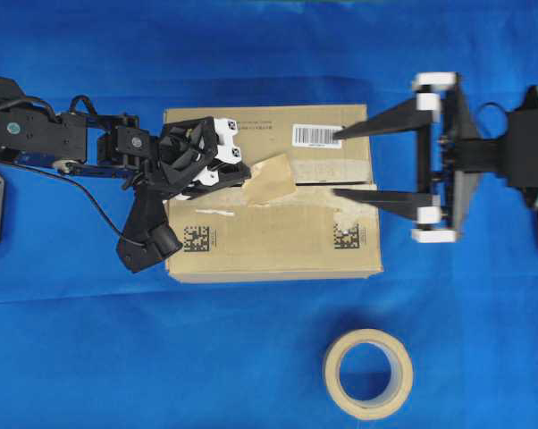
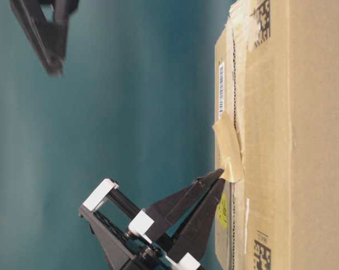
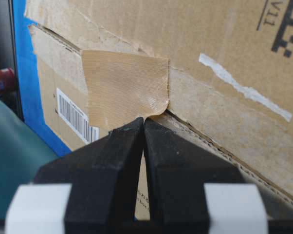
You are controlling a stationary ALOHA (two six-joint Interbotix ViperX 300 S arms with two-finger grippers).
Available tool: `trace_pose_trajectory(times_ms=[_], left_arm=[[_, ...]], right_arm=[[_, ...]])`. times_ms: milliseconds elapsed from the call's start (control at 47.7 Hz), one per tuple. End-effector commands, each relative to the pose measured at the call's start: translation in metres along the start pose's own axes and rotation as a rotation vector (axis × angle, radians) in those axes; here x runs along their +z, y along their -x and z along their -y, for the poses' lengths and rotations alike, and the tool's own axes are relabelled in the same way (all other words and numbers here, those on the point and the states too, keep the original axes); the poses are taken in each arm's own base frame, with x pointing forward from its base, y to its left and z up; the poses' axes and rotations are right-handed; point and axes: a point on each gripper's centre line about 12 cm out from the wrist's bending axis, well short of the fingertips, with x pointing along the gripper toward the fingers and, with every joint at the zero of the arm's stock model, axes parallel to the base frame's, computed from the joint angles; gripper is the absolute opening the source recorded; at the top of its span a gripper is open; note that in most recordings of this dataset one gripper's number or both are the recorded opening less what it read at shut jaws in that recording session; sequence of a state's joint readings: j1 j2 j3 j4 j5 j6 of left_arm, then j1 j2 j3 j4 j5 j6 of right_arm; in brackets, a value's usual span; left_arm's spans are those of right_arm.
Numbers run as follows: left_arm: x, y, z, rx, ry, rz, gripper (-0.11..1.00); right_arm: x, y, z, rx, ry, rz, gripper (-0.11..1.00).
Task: Apply tape along the seams of the closed cardboard box to seal it securely.
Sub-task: 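Move the right gripper over the box toward the taped seam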
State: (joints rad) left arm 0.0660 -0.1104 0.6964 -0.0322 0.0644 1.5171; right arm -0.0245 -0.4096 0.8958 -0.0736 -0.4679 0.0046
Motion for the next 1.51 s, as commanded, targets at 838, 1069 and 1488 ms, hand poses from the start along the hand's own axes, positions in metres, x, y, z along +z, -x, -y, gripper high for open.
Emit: trace_pose_trajectory(times_ms=[838,1069,1488], left_arm=[[0.0,0.003,-0.012,0.035,-0.001,0.002,0.0],[0.0,0.003,-0.012,0.034,0.002,0.002,0.0],[0.0,0.003,-0.013,0.035,0.012,0.002,0.0]], right_arm=[[-0.092,-0.072,0.024,-0.082,-0.075,-0.261,0.54],[-0.103,-0.074,0.021,-0.075,-0.074,-0.285,0.46],[-0.121,-0.068,0.024,-0.089,-0.089,-0.363,0.4]])
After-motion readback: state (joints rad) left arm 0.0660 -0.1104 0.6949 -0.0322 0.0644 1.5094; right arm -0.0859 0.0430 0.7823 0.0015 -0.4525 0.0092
